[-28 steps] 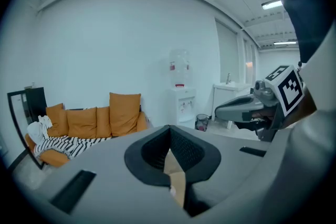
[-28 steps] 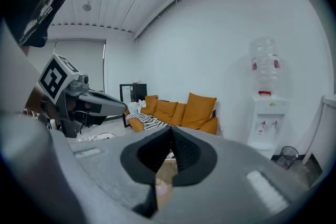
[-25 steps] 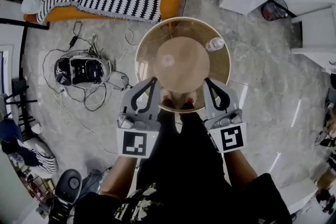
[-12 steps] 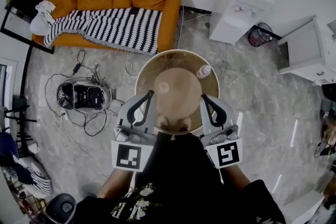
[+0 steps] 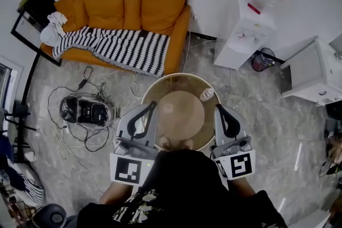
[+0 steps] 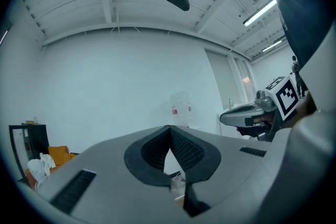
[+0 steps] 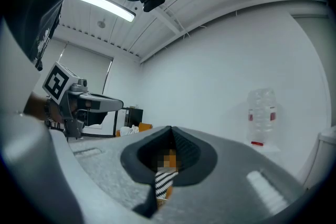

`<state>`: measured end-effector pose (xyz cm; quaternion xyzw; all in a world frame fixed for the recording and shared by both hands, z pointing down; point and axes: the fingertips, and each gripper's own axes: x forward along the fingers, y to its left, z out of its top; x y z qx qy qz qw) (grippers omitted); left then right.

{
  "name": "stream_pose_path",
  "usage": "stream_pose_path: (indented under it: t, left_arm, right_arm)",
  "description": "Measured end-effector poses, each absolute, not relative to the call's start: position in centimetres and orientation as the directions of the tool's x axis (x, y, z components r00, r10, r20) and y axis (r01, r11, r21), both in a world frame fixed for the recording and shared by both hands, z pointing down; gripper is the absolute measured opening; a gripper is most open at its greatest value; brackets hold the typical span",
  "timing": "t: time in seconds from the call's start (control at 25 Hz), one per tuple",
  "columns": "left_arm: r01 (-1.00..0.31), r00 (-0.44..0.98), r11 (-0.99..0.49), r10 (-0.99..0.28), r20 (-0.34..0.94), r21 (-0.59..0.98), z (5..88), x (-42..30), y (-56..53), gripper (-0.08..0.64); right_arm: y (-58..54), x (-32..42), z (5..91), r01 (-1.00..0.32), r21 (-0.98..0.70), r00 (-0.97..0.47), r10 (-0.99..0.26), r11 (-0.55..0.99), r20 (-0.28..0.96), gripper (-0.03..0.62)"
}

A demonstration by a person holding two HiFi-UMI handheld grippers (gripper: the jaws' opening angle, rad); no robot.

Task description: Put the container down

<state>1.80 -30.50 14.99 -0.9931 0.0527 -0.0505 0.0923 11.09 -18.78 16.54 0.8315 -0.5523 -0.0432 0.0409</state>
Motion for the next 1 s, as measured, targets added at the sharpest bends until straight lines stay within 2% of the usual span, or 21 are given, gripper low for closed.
stream_pose_path:
  t: [1.0]
  left_arm:
    - [-0.103,0.983,-0.977,-0.128,0.13,-0.187,15.2,1.3,-31.1,0.012]
  right_arm:
    - [-19.9,9.6,16.1,-0.925,0.143,0.352,-0.936,-0.351,-0.019,-0.006]
